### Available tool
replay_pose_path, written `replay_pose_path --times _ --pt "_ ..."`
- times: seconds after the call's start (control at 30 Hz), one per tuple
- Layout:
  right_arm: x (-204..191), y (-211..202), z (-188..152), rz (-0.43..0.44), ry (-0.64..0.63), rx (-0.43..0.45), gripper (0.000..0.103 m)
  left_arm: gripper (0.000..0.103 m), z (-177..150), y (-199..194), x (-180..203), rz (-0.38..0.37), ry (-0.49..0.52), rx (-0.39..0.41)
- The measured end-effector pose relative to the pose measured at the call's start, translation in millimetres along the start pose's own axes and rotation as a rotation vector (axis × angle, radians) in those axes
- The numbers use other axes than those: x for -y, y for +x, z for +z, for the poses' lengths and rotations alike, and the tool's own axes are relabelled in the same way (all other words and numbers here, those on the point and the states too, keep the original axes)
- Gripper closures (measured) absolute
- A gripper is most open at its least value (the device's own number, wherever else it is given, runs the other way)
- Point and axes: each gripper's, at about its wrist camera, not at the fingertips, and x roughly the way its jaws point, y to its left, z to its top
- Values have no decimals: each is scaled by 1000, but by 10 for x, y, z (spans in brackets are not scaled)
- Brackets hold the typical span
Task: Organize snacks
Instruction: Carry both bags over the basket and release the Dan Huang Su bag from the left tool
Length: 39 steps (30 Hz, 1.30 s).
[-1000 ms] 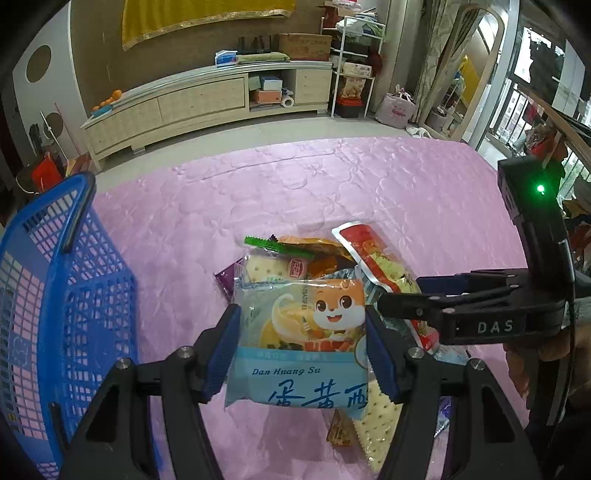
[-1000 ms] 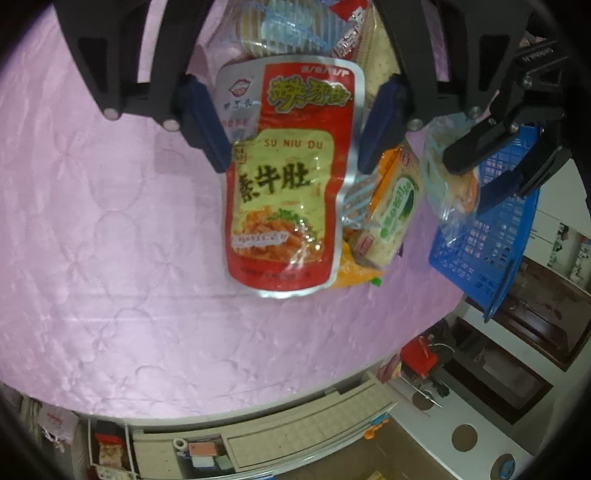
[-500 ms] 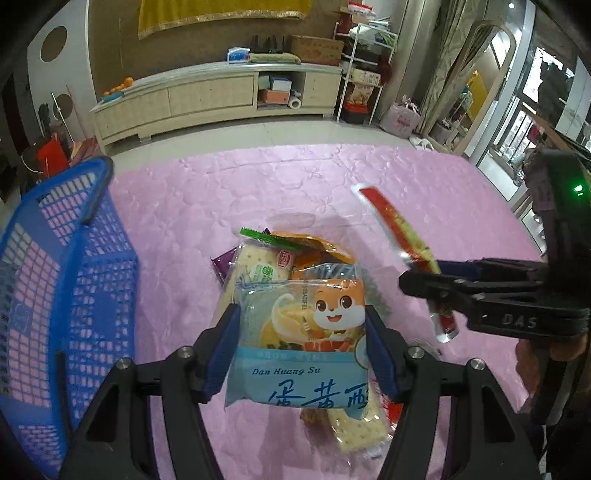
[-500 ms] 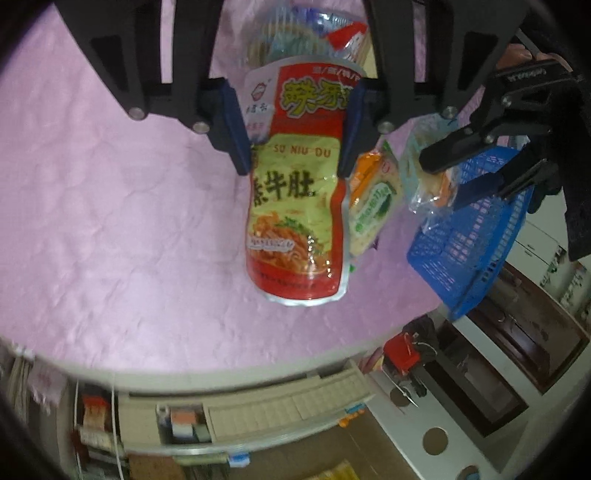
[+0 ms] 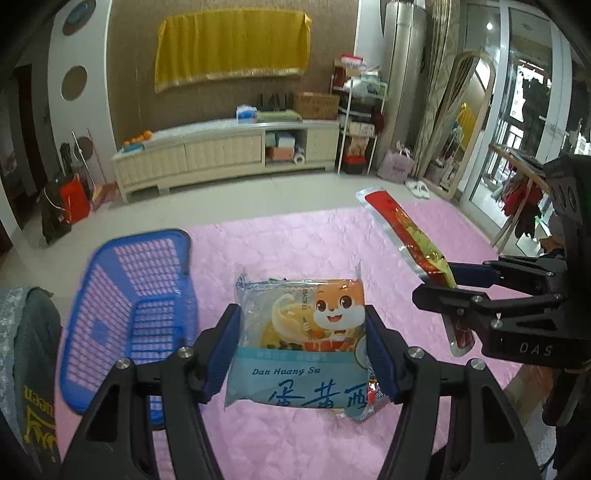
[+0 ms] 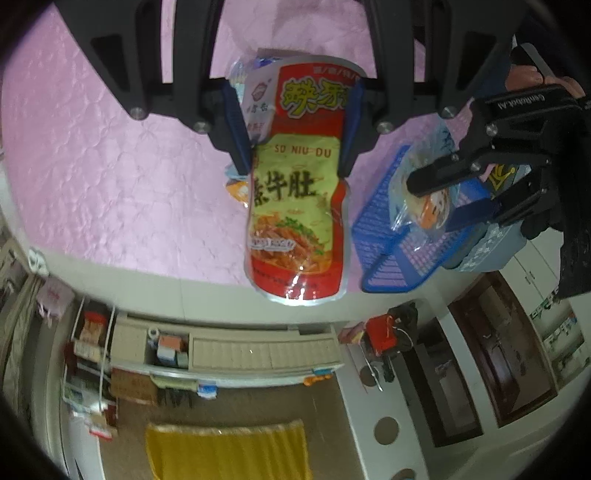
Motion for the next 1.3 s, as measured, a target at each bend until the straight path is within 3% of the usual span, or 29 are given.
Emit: replay_pose_path --times 0.3,0.73,1.0,1.3 --pt "-552 -154 197 -15 -101 52 52 41 -98 -643 -380 38 14 73" --pt "-1215 71 367 18 -227 55 52 41 -174 -1086 -1074 128 -15 103" --pt "-1581 377 517 49 -301 32 52 40 -232 -1106 -1523 182 -55 84" --pt "-1786 925 590 73 -333 -40 52 40 -302 -789 -1955 175 -115 13"
